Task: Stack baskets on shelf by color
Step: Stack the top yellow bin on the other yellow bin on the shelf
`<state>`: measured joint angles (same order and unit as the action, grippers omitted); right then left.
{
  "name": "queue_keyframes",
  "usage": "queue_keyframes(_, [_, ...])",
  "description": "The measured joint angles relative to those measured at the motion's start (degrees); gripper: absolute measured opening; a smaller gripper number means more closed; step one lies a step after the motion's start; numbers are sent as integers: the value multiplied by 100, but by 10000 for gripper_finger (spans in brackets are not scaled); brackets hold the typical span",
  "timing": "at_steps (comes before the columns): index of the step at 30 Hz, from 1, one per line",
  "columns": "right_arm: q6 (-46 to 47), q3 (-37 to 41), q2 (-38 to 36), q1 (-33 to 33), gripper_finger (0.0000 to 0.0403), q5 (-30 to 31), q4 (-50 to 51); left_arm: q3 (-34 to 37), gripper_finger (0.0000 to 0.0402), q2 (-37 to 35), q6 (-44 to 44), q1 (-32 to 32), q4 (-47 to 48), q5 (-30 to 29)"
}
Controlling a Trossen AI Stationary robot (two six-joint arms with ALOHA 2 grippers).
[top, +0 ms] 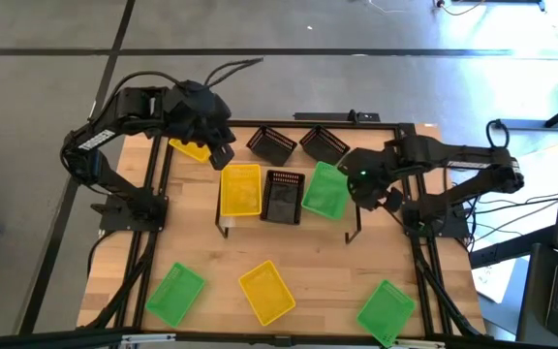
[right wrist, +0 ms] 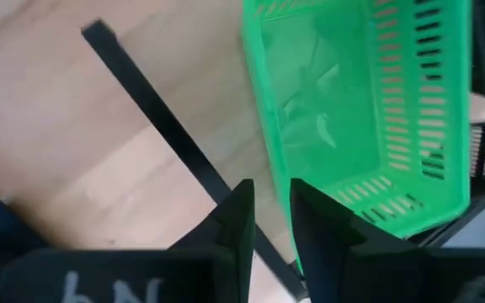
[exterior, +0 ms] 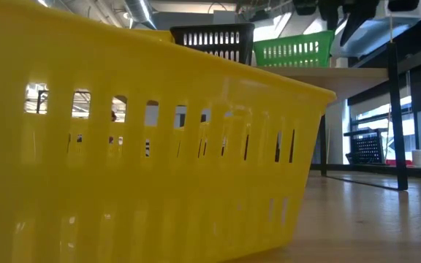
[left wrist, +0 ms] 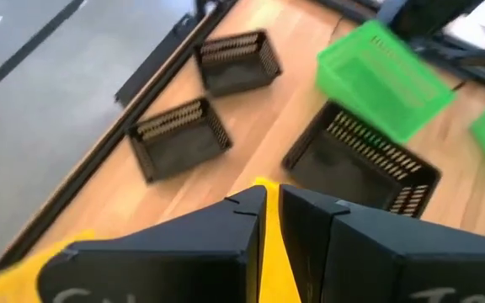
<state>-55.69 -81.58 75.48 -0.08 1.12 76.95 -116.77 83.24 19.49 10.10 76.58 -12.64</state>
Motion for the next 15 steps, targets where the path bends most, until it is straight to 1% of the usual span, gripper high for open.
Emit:
queue_keyframes(3, [522,0,-165,2,76,-22,-43,0,27,0,634,-4,423,-470])
queue_keyframes(8, [1245,0,-420,2,76,-23,-272,2,27,0,1891,38,1272,-1672])
queue_keyframes(9, [1350,0,-464,0,76,-24,-339,2,27,-2,2188,105,1367,-1833])
queue_keyframes(10, [1403,0,-507,0,76,-24,-383,11,27,-3,2435,198,1359,-1899])
queue_keyframes(12, [1541,0,-581,0,76,-22,-486,45,27,-2,2788,418,1329,-1789])
queue_keyframes(14, [1731,0,-634,0,76,-21,-633,54,27,4,2927,698,1344,-1575])
queue_keyframes(15, [1821,0,-660,0,76,-21,-688,65,27,1,2864,842,1339,-1471])
